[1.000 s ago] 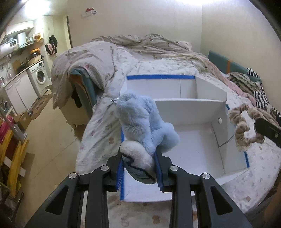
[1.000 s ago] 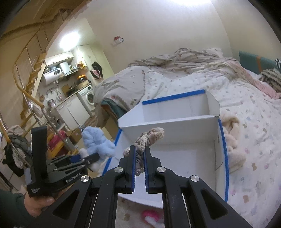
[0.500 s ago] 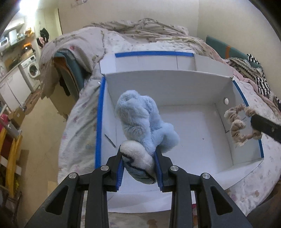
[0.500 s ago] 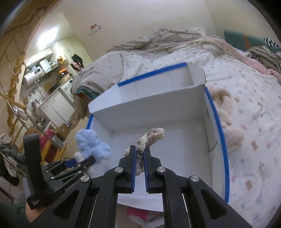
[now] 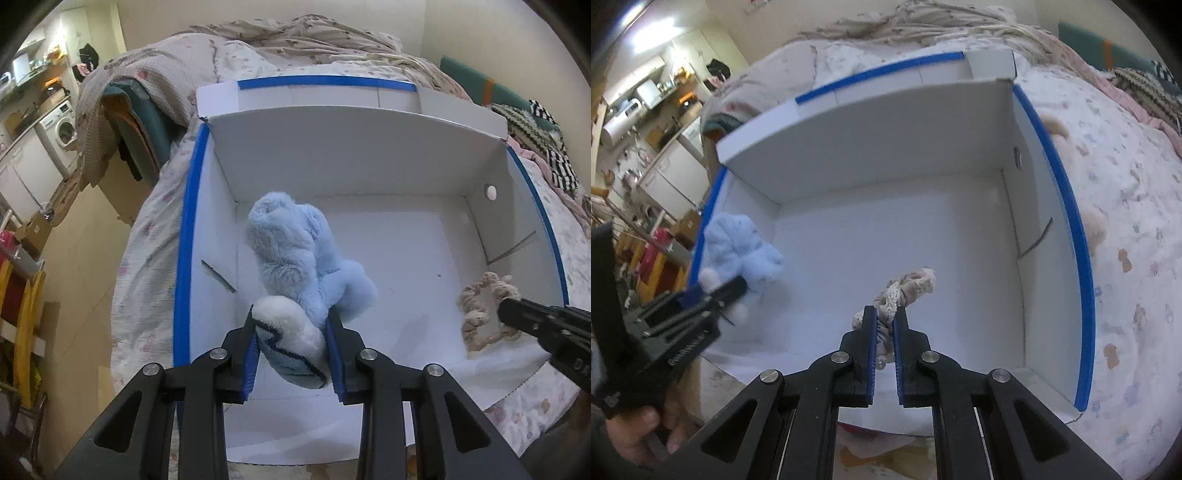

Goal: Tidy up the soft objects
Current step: 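Open the left tool to drop the plush while the right tool drops the scrunchie into the box, then withdraw both tools from the box toward the remaining items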

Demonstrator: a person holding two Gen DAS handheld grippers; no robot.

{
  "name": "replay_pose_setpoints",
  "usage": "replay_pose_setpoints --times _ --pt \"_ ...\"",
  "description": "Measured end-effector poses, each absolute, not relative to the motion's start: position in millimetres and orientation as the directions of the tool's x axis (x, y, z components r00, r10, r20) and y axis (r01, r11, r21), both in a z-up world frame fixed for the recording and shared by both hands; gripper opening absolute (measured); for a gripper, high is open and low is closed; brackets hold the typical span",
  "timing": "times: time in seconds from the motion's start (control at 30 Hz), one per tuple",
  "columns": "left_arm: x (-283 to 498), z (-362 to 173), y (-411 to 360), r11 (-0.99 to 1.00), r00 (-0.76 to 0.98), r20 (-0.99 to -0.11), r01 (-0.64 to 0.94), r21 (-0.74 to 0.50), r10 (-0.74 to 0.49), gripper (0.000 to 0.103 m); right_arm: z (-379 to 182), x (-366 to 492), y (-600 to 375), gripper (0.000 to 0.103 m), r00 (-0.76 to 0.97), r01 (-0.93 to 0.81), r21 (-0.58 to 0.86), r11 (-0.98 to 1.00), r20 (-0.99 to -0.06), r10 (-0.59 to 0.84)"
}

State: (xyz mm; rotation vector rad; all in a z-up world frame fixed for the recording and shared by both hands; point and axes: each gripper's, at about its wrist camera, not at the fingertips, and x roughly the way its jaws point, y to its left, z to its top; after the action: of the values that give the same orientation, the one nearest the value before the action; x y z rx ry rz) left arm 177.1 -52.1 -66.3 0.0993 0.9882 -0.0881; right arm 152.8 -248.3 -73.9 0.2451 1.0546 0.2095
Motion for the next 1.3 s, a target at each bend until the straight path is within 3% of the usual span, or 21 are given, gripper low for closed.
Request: replay_pose_setpoints --times 0.63,0.73,0.87,1.0,1.03,1.1,1.17,1.3 --pt "174.6 -66.8 -51.8 0.991 0.556 -0.83 0.123 0.044 -0.032 0.03 -73.0 150.7 -252.6 0.01 0.489 -0.048 0.306 0.951 -0.823 0.29" --pt "173.1 -64.9 -52.9 0.991 0.562 -0.826 0.126 0.054 -0.027 0.039 -70.7 149.4 -253.2 0.011 0.498 -0.053 0.318 0.947 -0.813 0.301" --pt "170.4 -60.6 -56.1 0.988 0.576 -0.817 0.136 0.067 -0.023 0.061 -67.2 149.5 -255.8 0.016 0.511 -0.047 0.336 0.941 -0.801 0.312" --pt "167.5 -58.0 -57.6 0.988 0.59 -0.807 0.137 0.074 -0.021 0.064 -64.0 149.4 -254.2 0.017 0.518 -0.054 0.342 0.938 -0.794 0.319" --pt "167.6 -57.8 -58.0 0.988 0.59 -0.807 0.138 0.075 -0.021 0.064 -62.9 149.4 -254.1 0.02 0.521 -0.057 0.341 0.938 -0.792 0.319" --pt "167.4 -57.6 -58.5 0.987 0.591 -0.807 0.137 0.083 -0.014 0.064 -61.2 149.8 -254.2 0.034 0.526 -0.059 0.344 0.937 -0.787 0.322" --pt "167.4 -57.4 -58.8 0.987 0.591 -0.806 0.136 0.083 -0.014 0.064 -58.8 149.5 -255.1 0.073 0.538 -0.057 0.35 0.935 -0.778 0.324" --pt "166.3 -55.3 -58.9 0.988 0.6 -0.8 0.132 0.081 -0.015 0.067 -53.8 149.2 -258.2 0.074 0.559 -0.053 0.359 0.932 -0.762 0.326"
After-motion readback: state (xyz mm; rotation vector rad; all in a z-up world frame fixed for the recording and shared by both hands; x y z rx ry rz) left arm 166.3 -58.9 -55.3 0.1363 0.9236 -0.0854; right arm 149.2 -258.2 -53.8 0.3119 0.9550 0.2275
